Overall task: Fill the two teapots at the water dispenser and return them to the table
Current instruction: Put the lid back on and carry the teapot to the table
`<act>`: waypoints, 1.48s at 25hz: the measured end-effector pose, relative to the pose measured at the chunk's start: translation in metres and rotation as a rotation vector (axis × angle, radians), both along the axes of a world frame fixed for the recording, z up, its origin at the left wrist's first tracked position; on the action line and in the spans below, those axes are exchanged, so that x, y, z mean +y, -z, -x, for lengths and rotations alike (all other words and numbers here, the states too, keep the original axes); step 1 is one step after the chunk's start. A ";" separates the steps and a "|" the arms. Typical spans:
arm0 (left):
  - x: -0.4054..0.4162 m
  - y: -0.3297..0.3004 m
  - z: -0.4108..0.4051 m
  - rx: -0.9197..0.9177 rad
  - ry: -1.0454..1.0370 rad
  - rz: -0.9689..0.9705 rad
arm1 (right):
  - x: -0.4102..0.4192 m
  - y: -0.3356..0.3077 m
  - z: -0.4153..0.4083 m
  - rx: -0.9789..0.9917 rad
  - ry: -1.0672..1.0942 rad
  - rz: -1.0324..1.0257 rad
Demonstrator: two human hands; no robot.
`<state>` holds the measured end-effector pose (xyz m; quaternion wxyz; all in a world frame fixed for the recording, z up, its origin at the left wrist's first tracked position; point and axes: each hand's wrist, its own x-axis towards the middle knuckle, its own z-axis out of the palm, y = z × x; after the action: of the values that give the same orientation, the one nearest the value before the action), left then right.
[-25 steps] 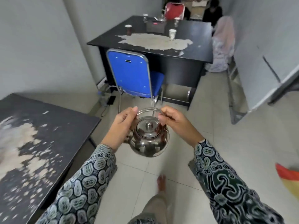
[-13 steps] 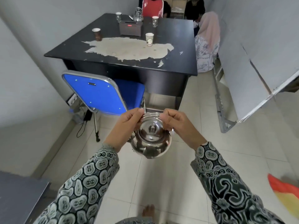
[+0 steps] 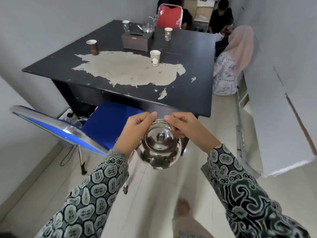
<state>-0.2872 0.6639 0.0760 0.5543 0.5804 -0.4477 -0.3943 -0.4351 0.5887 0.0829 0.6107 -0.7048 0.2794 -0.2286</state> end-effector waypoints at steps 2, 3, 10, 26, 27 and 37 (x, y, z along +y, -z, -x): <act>-0.048 -0.001 0.010 0.037 -0.076 -0.014 | -0.056 -0.006 0.003 0.053 -0.086 -0.001; -0.073 -0.002 0.014 0.049 -0.109 -0.014 | -0.085 -0.010 0.004 0.076 -0.136 0.006; -0.216 -0.001 0.008 0.060 -0.253 -0.068 | -0.246 -0.030 -0.014 0.243 -0.514 0.024; -0.376 0.018 -0.018 -0.166 -0.787 -0.050 | -0.484 -0.047 -0.116 0.220 -0.969 -0.182; -0.382 0.020 -0.013 -0.170 -0.793 -0.059 | -0.496 -0.048 -0.122 0.206 -0.988 -0.193; -0.533 -0.001 0.005 -0.817 -1.085 -0.272 | -0.618 -0.086 -0.193 0.113 -1.228 -0.280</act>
<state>-0.2924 0.1309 0.0767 0.3825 0.8886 -0.2135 0.1361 -0.2417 -0.0291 0.1690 0.7014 -0.6610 -0.1170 0.2397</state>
